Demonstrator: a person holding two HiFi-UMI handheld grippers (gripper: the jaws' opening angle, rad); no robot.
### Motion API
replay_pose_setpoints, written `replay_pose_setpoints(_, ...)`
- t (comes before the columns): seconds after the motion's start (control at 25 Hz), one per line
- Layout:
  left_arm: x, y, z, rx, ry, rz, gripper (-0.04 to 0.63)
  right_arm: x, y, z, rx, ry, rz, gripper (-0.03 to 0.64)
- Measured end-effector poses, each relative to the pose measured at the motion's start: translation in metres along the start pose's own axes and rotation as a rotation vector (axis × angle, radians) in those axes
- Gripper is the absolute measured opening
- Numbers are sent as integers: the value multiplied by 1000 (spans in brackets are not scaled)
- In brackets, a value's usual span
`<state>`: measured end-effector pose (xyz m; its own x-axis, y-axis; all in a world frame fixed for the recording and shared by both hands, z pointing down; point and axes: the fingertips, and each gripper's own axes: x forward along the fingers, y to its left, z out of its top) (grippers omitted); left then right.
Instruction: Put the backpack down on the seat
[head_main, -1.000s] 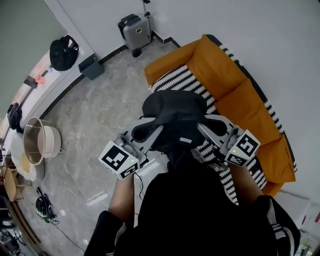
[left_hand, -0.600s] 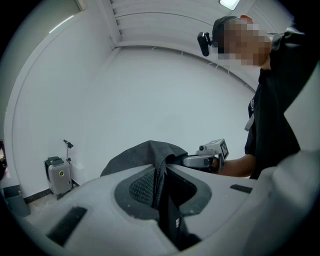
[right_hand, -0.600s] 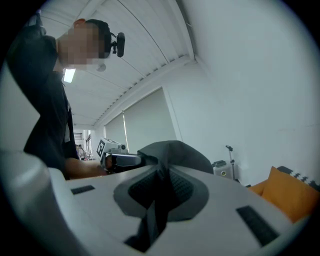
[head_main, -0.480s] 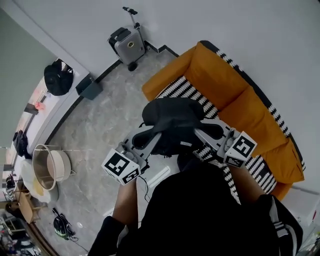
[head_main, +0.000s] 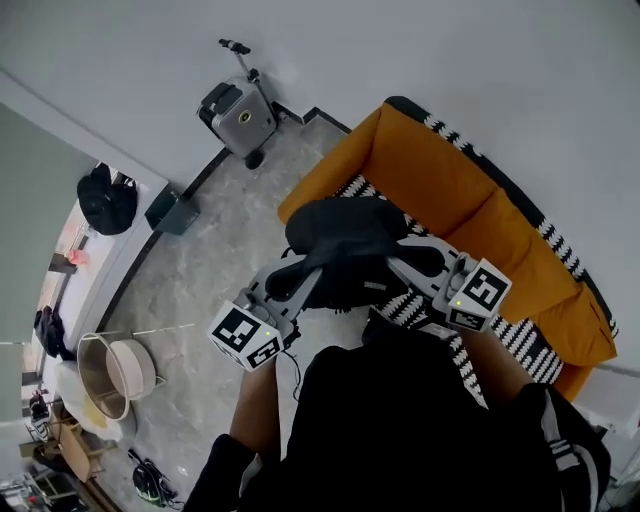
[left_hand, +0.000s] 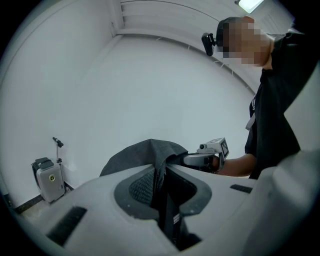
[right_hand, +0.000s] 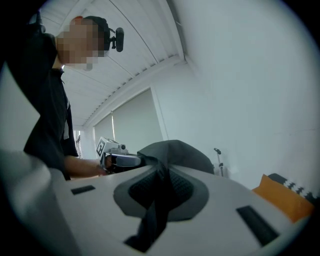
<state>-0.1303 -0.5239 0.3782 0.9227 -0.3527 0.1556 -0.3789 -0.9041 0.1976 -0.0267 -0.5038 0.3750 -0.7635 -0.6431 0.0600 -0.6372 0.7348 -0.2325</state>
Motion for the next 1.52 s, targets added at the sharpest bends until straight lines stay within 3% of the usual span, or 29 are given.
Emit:
replay_pose_setpoints(0.32, 39, 58, 8, -18, 7, -91, 48, 30, -55, 5, 13, -1, -105, 40)
replay_pose_setpoints(0.48, 57, 95, 0, -65, 21, -184, 48, 51, -83, 0, 27, 11, -203, 40)
replay_pose_setpoints(0.8, 103, 137, -20, -97, 139, -410, 48, 61, -130, -24, 117, 19, -431, 40)
replay_pose_setpoints(1.0, 133, 161, -33, -118, 169, -462, 48, 67, -159, -39, 155, 33, -524, 40)
replay_pose_setpoints(1.2, 146, 176, -51, -48, 202, -517, 48, 72, -172, -58, 189, 59, -600, 40)
replay_pose_setpoints(1.32, 161, 183, -63, -45, 213, -518, 48, 71, -188, -71, 199, 70, -644, 40)
replay_pose_setpoints(1.52, 186, 199, -89, -113, 225, -464, 48, 71, -221, -99, 200, 87, -664, 40)
